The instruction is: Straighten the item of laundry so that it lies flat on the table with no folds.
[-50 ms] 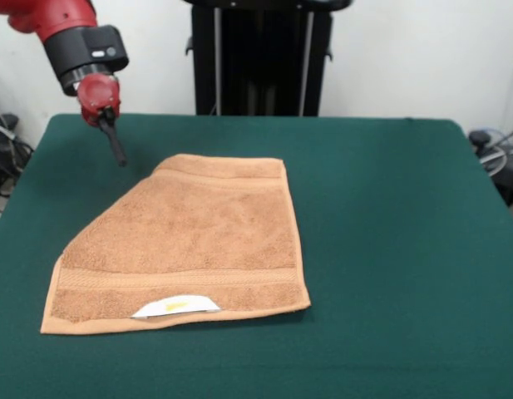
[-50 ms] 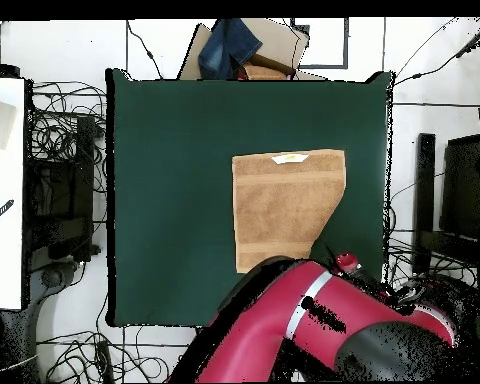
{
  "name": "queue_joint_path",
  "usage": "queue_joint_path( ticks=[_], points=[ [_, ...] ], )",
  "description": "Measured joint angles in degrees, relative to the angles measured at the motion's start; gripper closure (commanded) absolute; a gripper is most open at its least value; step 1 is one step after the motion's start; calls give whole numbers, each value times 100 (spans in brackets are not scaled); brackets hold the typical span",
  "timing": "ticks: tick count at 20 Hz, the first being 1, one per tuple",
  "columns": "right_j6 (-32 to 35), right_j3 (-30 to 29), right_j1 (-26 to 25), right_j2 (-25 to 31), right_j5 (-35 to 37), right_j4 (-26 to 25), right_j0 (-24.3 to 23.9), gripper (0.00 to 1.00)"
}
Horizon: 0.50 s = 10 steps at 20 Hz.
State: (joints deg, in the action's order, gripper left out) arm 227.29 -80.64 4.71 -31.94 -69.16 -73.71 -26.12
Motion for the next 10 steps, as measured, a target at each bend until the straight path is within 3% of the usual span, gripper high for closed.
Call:
queue_joint_path(
  ticks=[10],
  points=[
    [0, 0, -5, 131, 0, 124, 0, 100]
  ],
)
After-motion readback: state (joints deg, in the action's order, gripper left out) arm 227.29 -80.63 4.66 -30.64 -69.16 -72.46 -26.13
